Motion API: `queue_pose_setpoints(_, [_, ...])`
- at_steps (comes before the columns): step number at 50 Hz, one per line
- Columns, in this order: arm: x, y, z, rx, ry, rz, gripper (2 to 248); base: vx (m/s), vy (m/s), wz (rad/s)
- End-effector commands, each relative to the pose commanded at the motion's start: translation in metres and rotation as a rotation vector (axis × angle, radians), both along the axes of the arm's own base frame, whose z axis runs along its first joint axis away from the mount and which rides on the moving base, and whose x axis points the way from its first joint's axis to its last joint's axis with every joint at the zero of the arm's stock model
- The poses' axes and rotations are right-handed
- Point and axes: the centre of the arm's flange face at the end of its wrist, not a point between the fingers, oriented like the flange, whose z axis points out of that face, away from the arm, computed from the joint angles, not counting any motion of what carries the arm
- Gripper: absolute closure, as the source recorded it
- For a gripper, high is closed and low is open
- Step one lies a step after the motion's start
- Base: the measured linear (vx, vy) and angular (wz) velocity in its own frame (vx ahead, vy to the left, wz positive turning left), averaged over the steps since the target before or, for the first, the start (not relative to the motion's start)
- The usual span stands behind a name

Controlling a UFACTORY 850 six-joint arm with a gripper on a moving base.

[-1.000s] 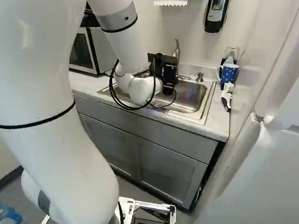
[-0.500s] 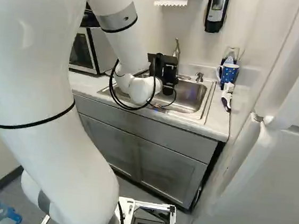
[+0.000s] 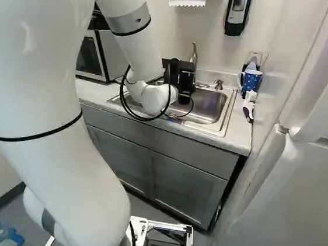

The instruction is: Rinse the cup and place it in the tray

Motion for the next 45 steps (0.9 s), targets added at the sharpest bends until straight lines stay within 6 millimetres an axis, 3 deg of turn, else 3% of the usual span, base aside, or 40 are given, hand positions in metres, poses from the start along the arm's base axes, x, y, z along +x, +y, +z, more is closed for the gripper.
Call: queue_pose_setpoints(45, [0.0000,0.0000,0.0000,0.000,0.000,0.000,126,0.000,0.000,0.000])
